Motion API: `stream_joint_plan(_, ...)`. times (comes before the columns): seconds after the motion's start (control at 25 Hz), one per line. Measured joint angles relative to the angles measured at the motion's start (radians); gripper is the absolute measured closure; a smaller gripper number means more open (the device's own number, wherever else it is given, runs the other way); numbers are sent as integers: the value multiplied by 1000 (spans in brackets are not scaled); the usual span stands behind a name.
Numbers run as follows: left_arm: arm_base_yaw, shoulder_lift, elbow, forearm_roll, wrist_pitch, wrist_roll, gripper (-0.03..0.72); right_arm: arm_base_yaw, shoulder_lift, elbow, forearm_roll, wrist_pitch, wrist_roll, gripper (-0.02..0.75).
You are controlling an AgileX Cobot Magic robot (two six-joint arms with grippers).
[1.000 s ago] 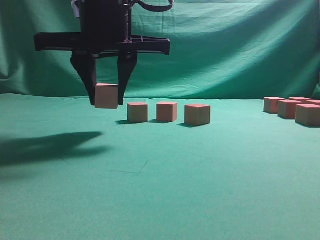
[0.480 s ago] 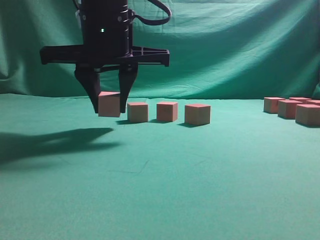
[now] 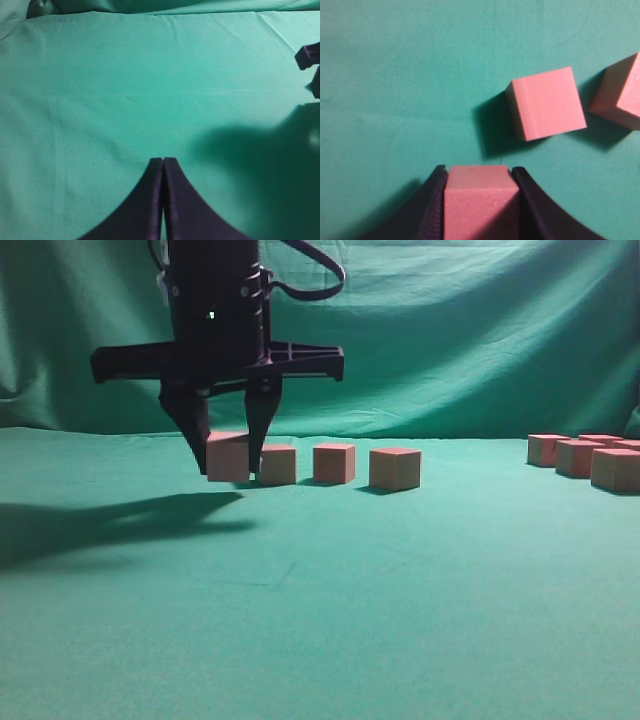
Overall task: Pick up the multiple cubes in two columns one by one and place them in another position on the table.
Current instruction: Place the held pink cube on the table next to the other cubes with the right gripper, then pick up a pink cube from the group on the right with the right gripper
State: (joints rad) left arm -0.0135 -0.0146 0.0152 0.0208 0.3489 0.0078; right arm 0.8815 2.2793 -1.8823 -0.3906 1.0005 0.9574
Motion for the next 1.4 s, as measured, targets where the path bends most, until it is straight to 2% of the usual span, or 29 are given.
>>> stream_joint_plan(0.72,0,0,0,0,0,0,688,0,28,0,2,-4,-11,483)
stream_joint_plan(0.88,0,0,0,0,0,0,688,0,28,0,9,-4,-27,268)
stream_joint_plan(1.0,0,0,0,0,0,0,688,0,28,0,11,-4,-29,136)
stream_joint_plan(1.04,0,0,0,0,0,0,688,0,28,-3,11,1,-32,120)
stream_joint_plan(1.16,0,0,0,0,0,0,688,0,28,-39,15,44,-70,135)
stream_joint_plan(1.2,0,0,0,0,0,0,688,0,21,-52,15,65,-92,99)
stream_joint_plan(1.4,0,0,0,0,0,0,688,0,-38,-145,19,182,-288,112)
